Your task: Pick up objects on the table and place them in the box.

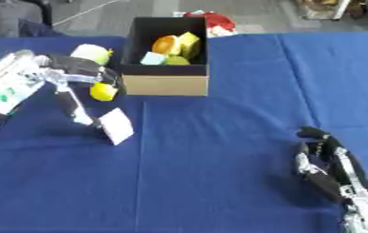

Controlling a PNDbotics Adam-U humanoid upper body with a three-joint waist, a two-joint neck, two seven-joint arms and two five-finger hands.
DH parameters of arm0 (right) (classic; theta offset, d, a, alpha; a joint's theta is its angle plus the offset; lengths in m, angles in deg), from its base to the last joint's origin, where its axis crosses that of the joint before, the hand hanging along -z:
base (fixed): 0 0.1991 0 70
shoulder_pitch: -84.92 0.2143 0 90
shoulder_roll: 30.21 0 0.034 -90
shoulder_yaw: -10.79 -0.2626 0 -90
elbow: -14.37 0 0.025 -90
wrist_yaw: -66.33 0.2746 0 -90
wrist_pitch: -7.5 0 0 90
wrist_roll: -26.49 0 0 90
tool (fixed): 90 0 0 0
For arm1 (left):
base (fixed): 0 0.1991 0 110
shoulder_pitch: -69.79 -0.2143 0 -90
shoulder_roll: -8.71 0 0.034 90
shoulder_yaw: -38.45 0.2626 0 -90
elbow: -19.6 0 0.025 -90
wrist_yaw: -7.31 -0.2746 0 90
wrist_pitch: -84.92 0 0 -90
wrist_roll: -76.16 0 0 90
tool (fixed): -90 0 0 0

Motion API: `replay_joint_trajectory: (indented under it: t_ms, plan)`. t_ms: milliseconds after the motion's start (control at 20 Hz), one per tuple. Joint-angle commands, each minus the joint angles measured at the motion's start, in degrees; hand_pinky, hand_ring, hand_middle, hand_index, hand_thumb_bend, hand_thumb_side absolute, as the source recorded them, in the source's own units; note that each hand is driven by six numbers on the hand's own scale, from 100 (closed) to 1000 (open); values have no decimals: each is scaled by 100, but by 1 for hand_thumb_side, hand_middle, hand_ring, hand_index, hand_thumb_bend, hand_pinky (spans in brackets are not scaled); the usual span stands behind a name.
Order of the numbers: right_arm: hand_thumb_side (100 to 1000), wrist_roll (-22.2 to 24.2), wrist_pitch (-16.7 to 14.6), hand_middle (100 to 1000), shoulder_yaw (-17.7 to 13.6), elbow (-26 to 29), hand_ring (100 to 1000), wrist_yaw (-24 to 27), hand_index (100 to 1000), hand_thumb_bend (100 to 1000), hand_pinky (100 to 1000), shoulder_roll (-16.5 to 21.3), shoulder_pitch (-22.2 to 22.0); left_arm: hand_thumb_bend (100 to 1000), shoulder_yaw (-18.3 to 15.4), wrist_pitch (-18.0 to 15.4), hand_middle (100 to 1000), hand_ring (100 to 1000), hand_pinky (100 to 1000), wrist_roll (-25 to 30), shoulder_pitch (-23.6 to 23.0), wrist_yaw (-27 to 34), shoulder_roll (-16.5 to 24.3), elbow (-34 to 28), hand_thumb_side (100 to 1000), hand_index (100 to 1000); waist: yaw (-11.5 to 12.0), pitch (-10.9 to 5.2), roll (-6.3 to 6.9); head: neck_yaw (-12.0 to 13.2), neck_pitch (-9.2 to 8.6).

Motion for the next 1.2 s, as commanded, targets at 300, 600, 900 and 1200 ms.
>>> replay_joint_trajectory:
  t_ms: [300, 600, 900, 1200]
  plan:
    - [254, -1, 7, 734, -16, 16, 661, -27, 836, 100, 750, 143, 30, 531, 294, -1784, 836, 856, 904, 1454, 172, -131, 81, 158, 344, 906, -19, -173, 75, 5, -21]
    - [254, 1, 7, 734, -13, 15, 661, -26, 836, 100, 750, 133, 22, 416, 299, -1901, 787, 822, 886, 1454, 167, -279, -111, 389, 239, 847, -23, -169, 73, -4, -31]
    - [253, -16, 11, 734, -26, 4, 661, -22, 836, 100, 750, 125, 16, 218, -4, -1669, 598, 720, 835, 1449, 117, 71, -308, 364, 229, 651, -22, -164, 49, -10, -40]
    - [252, -20, 15, 734, -30, 1, 661, -19, 836, 100, 750, 127, 2, 185, -323, -1187, 534, 682, 816, 1424, 215, 634, -208, -13, 227, 590, -3, -164, 57, -31, -37]
